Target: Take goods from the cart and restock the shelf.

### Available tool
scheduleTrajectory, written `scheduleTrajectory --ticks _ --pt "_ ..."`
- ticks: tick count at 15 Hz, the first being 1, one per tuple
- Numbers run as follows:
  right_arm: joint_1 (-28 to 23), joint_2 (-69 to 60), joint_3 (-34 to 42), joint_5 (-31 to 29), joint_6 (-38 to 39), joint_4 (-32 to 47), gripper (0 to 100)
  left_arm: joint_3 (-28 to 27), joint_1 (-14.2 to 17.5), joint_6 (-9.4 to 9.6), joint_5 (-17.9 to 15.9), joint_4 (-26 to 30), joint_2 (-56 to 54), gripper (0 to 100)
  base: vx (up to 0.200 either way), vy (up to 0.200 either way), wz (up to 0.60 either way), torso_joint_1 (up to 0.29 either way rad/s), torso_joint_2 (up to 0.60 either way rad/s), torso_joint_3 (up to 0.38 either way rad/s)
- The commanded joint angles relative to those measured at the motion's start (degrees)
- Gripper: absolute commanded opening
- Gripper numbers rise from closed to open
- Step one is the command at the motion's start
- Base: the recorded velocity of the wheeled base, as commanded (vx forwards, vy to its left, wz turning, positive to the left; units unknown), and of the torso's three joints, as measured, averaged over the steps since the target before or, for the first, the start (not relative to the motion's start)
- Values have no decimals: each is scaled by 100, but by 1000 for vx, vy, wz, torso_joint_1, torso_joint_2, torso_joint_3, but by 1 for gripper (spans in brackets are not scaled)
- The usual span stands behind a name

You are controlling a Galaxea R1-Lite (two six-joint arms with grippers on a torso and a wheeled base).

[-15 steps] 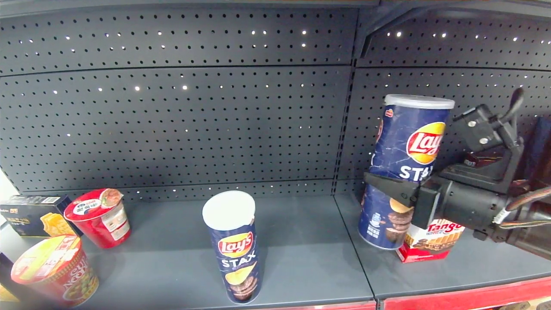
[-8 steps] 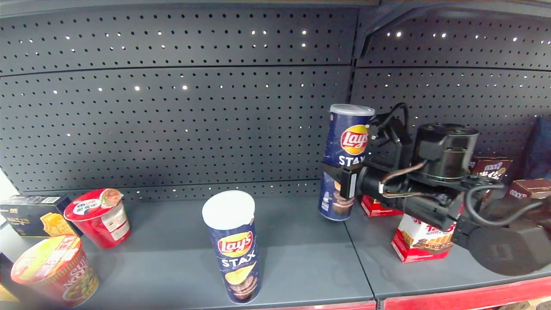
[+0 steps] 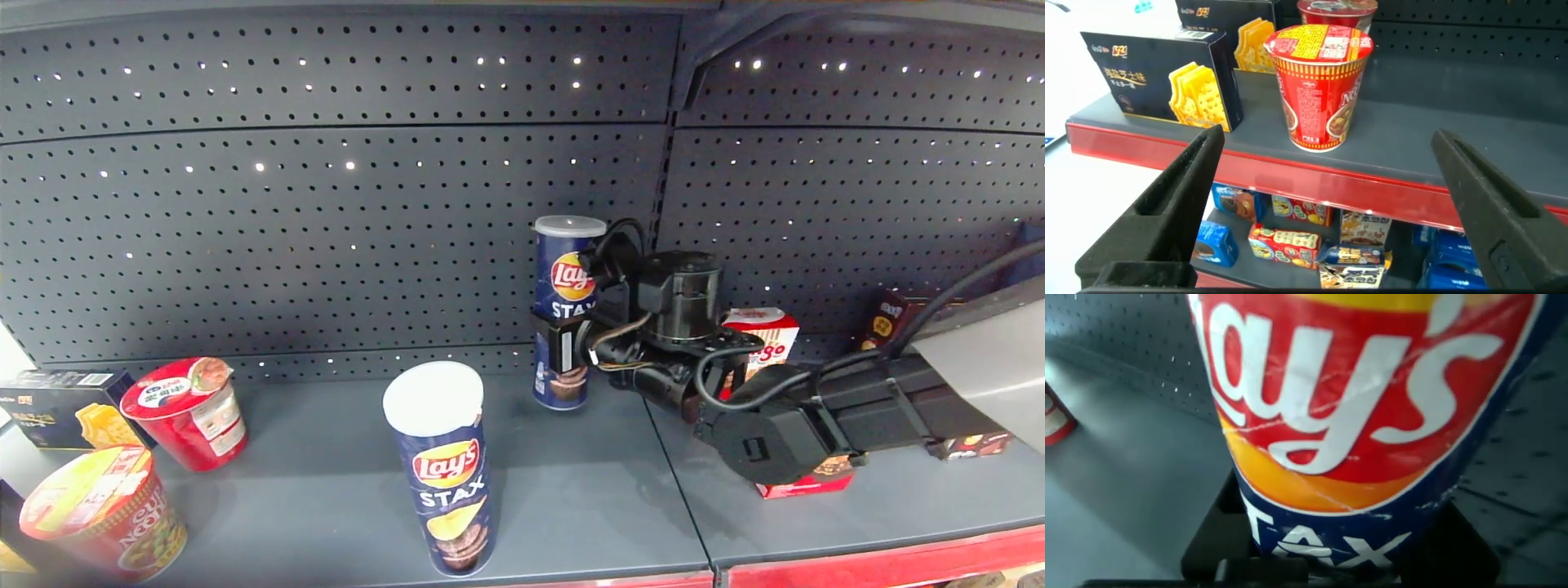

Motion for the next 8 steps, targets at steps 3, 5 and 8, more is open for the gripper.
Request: scheduleTrajectory --ticks 3,5,8 --pt "105 537 -388 -28 -27 -40 0 0 2 -4 2 -1 -2 100 0 0 0 0 0 0" --pt "114 695 -564 -28 -44 -49 0 0 2 -4 2 -1 -2 100 0 0 0 0 0 0" --pt "141 862 -678 -28 -71 -84 0 0 2 -4 2 -1 -2 100 0 0 0 0 0 0"
